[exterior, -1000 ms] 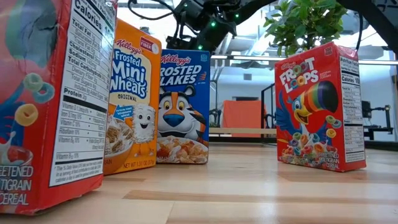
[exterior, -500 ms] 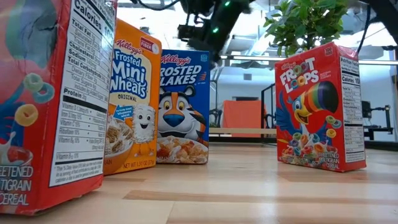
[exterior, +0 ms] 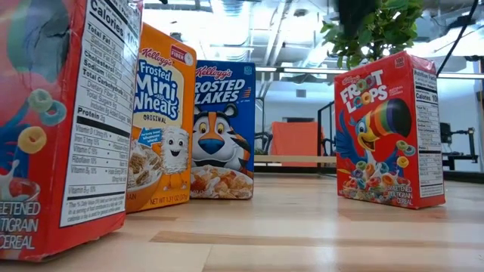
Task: Stack cereal on shelf
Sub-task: Put the top red cereal box on the shelf
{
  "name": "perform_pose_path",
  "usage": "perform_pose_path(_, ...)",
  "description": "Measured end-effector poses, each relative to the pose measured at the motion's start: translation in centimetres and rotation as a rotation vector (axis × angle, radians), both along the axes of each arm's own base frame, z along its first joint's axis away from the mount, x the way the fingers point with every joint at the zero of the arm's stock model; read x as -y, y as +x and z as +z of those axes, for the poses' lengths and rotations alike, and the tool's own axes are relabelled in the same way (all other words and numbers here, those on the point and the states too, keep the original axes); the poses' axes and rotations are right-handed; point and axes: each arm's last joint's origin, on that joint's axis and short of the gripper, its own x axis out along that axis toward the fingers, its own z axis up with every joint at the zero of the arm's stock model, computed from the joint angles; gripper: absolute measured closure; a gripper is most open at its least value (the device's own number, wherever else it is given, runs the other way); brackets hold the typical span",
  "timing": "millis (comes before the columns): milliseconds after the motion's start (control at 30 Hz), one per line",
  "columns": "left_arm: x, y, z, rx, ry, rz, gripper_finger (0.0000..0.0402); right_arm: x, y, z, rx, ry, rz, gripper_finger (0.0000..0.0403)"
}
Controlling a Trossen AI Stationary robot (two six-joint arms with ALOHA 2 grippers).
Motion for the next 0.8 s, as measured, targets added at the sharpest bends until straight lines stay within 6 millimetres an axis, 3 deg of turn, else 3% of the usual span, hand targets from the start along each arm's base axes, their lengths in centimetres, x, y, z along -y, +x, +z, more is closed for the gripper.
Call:
perform_pose_path(133, 0.1, 0.0, 0.0, 0.010, -0.017, -0.019, 0.0105, -3.3, -0.2, -1.3, -0.045, 0.009, -0.109, 0.0100)
perform_pose_path(300, 0.1, 0.1, 0.0, 0.011, -0.017, -0.020, 0.0105, -5.6, 0.5, -4.4, -0.158, -0.040, -0.182, 0.0045)
perform_pose_path(500, 0.1, 0.1, 0.0, 0.013, -0.017, -0.019, 0.0105, -6.7, 2.2, -7.1, -0.191, 0.001, -0.177, 0.0039)
perform_pose_path(800, 0.0, 0.1, 0.0, 0.015, -0.017, -0.018, 0.0105, -7.0, 2.4, -7.3, -0.178, 0.015, -0.189, 0.0052)
